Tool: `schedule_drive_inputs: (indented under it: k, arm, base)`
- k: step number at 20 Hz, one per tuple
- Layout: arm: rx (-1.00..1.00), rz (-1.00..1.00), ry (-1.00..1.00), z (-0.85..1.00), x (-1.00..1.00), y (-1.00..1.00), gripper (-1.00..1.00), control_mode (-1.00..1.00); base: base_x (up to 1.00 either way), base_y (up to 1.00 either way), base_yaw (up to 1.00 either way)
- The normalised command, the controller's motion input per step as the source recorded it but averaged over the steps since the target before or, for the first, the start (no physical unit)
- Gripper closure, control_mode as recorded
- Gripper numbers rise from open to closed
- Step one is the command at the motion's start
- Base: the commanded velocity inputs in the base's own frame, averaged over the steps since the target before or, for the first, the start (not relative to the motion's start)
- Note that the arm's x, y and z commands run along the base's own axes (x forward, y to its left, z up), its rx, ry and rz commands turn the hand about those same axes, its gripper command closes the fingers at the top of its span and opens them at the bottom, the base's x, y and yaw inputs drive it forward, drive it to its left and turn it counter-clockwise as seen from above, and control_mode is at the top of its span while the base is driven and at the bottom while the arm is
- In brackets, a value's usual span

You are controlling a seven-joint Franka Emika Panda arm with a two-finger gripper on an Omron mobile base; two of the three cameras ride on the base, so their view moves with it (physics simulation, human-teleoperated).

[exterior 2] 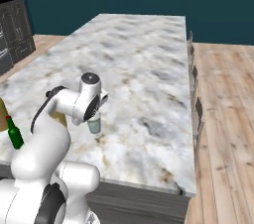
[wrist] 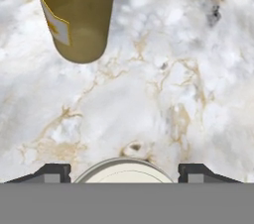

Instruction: Move the drinks to the dining counter.

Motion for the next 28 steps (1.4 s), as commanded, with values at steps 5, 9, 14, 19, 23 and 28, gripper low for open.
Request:
schedule_drive_inputs:
  k: [5, 9, 14, 19, 23, 28]
  arm:
    - [0.05, 0.05, -0.04, -0.26, 0.07, -0.1, 1.0, -1.0]
    - [0.0, 0.03, -0.04, -0.29, 0.09, 0.0, 1.0, -1.0]
    - [0.0, 0.01, -0.03, -0.27, 0.16, 0.0, 1.0, -1.0]
    - [0.0, 0.01, 0.0, -0.24, 0.24, 0.0, 1.0, -1.0]
    - [0.01, 0.01, 0.0, -0.19, 0.11, -0.04, 1.0, -1.0]
    - [0.03, 0.0, 0.0, -0.22, 0.1, -0.03, 1.0, -1.0]
  base:
    - [0.0, 0.0, 0.0]
    - [0.0, 0.0, 0.0]
    - [0.0, 0.0, 0.0]
    - [0.0, 0.0, 0.0]
    - [0.0, 0.0, 0.0]
    - [0.0, 0.0, 0.0]
